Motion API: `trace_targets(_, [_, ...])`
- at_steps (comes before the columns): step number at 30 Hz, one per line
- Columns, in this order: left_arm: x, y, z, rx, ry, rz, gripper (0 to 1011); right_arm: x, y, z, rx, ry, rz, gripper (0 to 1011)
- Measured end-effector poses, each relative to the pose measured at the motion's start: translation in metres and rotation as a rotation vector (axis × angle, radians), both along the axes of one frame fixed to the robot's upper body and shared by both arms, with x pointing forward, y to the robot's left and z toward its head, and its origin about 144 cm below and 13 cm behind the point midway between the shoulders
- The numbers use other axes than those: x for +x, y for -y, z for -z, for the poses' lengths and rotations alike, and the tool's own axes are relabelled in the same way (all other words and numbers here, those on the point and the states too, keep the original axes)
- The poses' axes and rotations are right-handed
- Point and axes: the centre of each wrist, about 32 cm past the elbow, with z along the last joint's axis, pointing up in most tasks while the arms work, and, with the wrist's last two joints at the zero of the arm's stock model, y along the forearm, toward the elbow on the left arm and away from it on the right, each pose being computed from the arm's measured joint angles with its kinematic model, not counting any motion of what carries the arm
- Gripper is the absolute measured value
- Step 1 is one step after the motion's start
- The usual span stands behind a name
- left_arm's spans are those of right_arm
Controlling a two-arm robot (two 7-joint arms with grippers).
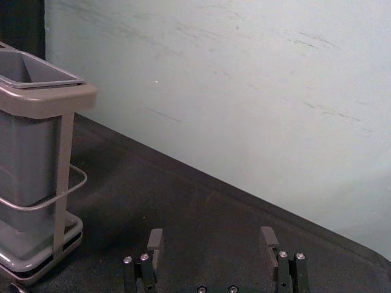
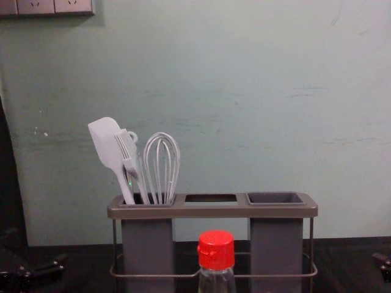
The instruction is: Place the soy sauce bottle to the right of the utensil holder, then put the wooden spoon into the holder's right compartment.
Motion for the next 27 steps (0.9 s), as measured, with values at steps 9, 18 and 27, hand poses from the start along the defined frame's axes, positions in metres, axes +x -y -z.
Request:
trace_targets(9, [0.0,0.0,0.0,0.0,0.0,0.0,1011,0.0,0.0,0.0,0.0,0.0,0.0,1002])
trace_targets(18, [0.0,0.0,0.0,0.0,0.0,0.0,1011,-0.005,-0.001,-0.006,-0.001,0.024,-0.013,1002])
trace_targets(27, [0.0,0.0,0.0,0.0,0.0,0.0,1012,-0.054,0.002,-0.015,0.129,0.086,-0.081,1002])
